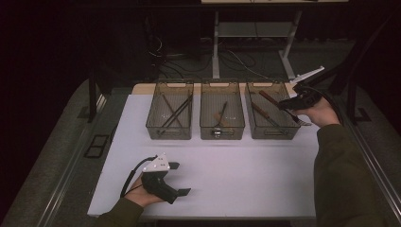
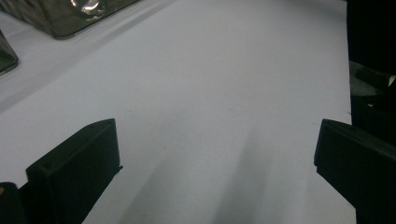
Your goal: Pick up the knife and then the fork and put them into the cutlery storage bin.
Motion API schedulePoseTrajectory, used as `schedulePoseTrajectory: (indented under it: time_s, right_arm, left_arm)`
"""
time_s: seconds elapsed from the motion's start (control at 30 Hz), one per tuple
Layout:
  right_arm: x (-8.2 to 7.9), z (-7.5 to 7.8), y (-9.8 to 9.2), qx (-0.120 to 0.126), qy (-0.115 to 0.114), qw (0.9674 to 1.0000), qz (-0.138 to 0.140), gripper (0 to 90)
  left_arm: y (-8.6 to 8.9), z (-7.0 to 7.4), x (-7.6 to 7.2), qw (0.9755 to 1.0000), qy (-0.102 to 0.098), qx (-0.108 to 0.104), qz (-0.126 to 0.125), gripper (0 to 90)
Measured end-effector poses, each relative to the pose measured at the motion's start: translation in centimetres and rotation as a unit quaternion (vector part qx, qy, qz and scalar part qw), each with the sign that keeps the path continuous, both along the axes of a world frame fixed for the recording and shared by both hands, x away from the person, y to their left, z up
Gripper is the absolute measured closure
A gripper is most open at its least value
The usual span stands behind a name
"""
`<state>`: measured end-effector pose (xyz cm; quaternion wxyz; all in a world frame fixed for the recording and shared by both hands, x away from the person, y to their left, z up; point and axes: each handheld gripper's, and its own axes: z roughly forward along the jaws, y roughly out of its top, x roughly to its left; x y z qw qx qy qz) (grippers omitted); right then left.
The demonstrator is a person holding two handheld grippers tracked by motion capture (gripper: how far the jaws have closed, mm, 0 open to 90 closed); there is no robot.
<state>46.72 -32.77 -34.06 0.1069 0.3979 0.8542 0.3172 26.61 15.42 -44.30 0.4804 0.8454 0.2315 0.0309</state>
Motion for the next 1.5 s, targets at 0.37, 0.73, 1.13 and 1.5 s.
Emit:
schedulePoseTrajectory:
  time_s: [0.37,0.73,1.13,1.5]
  right_arm:
    - [3.0,-2.5,1.7,-0.013,0.026,0.9995,-0.014,76.8]
    - [3.2,-3.3,2.4,-0.005,0.009,0.9991,-0.042,55.1]
    - [1.2,-2.7,2.0,0.026,-0.018,0.9978,-0.058,36.1]
    - [-1.5,-2.5,1.8,0.053,-0.061,0.9940,-0.074,21.0]
  left_arm:
    - [0.0,0.0,0.0,1.0000,0.001,-0.003,-0.001,0.0]
    - [-0.1,0.0,-0.1,1.0000,0.000,-0.003,-0.003,0.0]
    - [0.0,0.2,-0.1,1.0000,-0.006,0.001,-0.001,0.0]
    - [0.8,0.2,0.8,0.9999,-0.014,0.001,0.003,0.0]
